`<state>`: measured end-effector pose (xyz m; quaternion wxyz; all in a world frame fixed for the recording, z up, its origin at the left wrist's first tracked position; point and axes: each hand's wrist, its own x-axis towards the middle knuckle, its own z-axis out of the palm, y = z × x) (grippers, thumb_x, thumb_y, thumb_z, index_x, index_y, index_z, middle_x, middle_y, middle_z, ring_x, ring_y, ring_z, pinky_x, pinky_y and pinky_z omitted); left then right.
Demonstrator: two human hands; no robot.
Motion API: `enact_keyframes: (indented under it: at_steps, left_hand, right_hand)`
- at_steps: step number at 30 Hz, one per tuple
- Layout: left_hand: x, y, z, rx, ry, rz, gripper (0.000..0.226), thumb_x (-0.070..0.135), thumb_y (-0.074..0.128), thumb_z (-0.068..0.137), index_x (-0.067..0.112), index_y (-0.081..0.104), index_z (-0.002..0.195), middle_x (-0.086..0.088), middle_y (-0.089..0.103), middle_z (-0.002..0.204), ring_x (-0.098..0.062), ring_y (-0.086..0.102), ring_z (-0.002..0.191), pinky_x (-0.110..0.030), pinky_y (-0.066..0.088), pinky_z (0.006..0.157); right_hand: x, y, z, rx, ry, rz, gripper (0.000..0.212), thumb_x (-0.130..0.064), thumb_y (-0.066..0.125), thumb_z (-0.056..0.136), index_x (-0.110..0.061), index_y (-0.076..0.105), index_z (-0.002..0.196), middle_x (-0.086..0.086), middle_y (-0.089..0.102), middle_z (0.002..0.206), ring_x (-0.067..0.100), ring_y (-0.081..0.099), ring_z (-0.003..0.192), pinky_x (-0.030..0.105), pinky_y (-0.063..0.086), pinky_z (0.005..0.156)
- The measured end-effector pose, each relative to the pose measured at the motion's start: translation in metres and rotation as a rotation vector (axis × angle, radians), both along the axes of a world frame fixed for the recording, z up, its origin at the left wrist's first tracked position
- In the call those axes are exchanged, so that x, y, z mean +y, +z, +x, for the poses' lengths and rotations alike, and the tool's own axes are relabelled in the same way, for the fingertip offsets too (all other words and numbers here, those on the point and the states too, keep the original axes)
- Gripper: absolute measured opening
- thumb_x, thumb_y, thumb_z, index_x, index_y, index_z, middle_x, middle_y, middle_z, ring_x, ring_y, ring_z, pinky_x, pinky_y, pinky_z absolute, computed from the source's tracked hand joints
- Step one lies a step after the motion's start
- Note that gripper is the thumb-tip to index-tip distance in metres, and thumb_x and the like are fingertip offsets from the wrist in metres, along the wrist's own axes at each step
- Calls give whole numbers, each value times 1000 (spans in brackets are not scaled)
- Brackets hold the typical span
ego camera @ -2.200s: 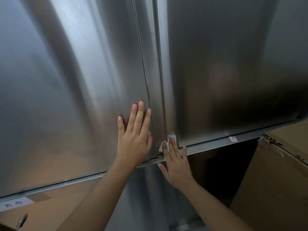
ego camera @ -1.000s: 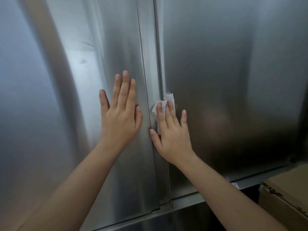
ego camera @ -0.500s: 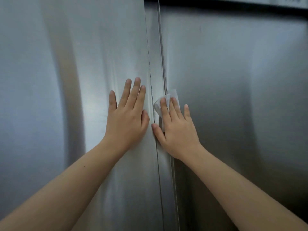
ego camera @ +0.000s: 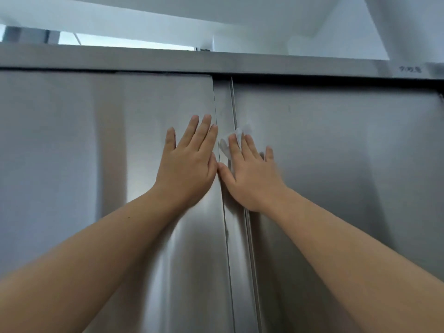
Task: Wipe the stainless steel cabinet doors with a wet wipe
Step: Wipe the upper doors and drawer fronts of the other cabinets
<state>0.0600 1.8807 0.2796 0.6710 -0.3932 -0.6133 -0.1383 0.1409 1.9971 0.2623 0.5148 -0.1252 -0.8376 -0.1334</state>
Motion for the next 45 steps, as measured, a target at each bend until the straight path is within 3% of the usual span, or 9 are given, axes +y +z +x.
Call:
enact_keyframes:
  at_steps: [5,12,15,19,23,28,36,45]
  left_hand:
    - [6,19,-6,-40,-17,69,55,27,23,95,13,21,148,-2,12,156,-18,7,144,-50,7,111]
    - [7,15,-8,-7,-55,105,64,35,9,88,12,25,146,-2,17,154,-18,14,143,-49,12,111]
    - [7,15,-10,35,-69,125,61,32,15,89,9,32,143,-1,17,148,-21,23,140,-52,21,108]
    - [7,15,-8,72,-56,141,57,27,25,87,4,46,135,-11,39,144,-28,38,133,-57,33,100]
    - [8,15,-6,53,-60,140,59,28,23,87,5,45,136,-10,39,144,-27,35,134,-56,31,101]
    - [6,15,-8,100,-43,153,56,26,28,86,3,48,133,-12,45,140,-29,42,129,-57,35,97]
    - [8,16,-8,115,-56,168,55,26,29,85,3,52,130,-12,47,138,-30,44,128,-58,36,95]
    - [7,14,-9,121,-42,173,56,26,30,85,3,49,132,-12,46,139,-29,44,128,-59,38,94]
  right_hand:
    - [2,31,-4,47,-1,11,65,-49,14,98,-14,-7,149,5,-10,157,17,-10,144,50,-8,112]
    - [3,91,-9,111,-20,22,63,-48,14,99,-15,-4,150,6,-7,157,18,-8,144,52,-7,111]
    - [3,110,-8,119,-22,38,62,-48,14,99,-17,-1,151,5,-6,158,16,-8,144,53,-7,111]
    - [11,76,-12,166,23,103,65,-51,13,97,-18,-4,150,3,-10,157,15,-10,144,46,-12,111]
    - [17,62,-12,146,-1,142,69,-55,11,95,-17,-6,150,5,-11,157,16,-12,143,37,-18,108]
    - [7,114,-12,144,-29,74,66,-51,14,98,-16,-5,150,8,-9,157,20,-13,143,45,-13,112]
    - [17,55,-18,228,10,156,67,-54,9,94,-19,-8,149,5,-14,156,17,-14,143,36,-22,105]
    - [4,98,-16,215,-51,74,65,-52,11,97,-17,-4,150,8,-8,157,21,-9,144,46,-18,110]
